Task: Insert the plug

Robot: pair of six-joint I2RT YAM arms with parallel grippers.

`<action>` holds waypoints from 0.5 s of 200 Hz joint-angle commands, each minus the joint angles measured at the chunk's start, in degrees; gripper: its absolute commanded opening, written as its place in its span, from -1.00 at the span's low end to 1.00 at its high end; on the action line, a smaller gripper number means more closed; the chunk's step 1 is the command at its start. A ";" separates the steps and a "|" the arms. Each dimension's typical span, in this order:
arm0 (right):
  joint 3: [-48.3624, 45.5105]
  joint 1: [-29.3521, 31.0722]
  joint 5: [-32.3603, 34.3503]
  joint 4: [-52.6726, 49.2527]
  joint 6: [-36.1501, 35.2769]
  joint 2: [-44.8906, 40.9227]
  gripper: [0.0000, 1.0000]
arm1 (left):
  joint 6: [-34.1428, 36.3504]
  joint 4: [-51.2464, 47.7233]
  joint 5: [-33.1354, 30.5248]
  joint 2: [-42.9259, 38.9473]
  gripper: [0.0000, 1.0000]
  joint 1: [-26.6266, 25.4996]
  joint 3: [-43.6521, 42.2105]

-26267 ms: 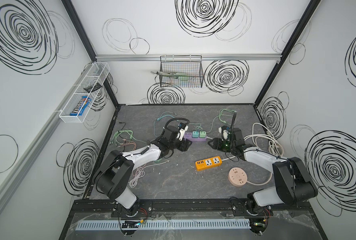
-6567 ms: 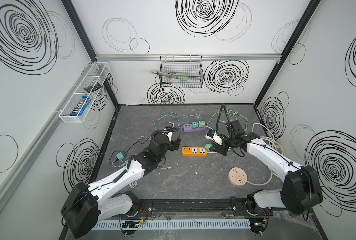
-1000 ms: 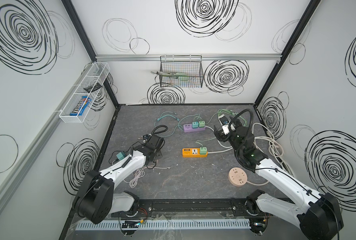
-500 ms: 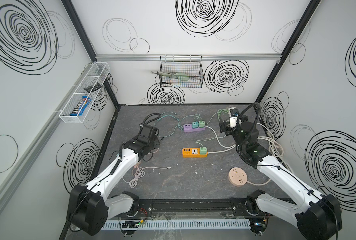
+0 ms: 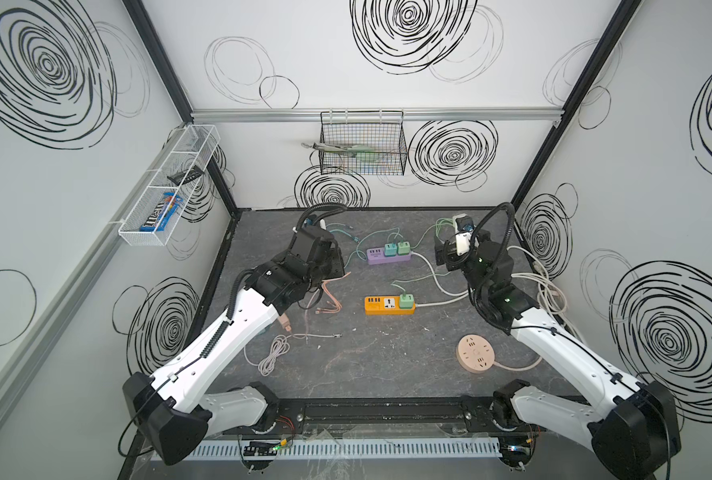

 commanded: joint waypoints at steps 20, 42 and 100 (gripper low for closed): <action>1.40 -0.12 -1.24 -1.09 -0.84 0.10 0.95 | 6.23 4.30 -4.96 1.00 -1.00 -3.26 10.30; 1.23 -0.05 -1.93 -1.49 -1.00 -0.38 0.95 | 7.34 5.67 -3.98 1.76 -1.00 -4.97 13.22; 0.72 -0.14 -3.77 -0.90 -1.35 -0.65 0.95 | 12.28 5.14 -9.53 7.68 -1.00 -13.67 25.62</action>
